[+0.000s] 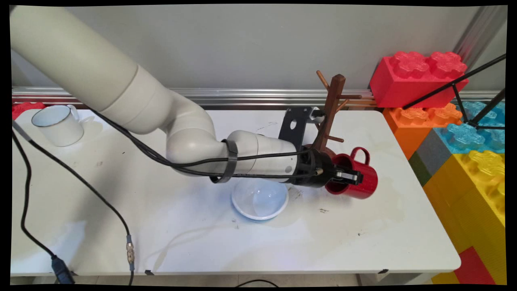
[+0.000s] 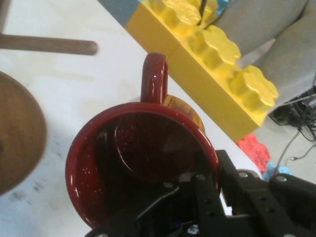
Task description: Place the picked object on the table
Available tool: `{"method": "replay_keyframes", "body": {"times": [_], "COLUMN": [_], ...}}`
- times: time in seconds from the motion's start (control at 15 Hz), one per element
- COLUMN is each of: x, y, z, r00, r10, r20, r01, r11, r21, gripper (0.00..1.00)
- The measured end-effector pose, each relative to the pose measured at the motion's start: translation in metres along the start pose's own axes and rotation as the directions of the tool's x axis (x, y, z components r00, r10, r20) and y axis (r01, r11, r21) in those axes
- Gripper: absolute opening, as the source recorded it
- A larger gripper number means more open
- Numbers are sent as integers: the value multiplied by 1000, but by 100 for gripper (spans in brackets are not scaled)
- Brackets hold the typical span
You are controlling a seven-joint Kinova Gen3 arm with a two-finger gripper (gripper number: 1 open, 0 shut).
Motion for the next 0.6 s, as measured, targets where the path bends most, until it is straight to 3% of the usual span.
{"method": "replay_keyframes", "body": {"times": [0.33, 0.6], "x": [8, 19], "y": [13, 16], "z": [-20, -35], "r00": [999, 997], "r10": [23, 69], "r20": [22, 35], "r01": [-22, -67], "r11": [999, 997], "r21": [-35, -38], "gripper": [0, 0]}}
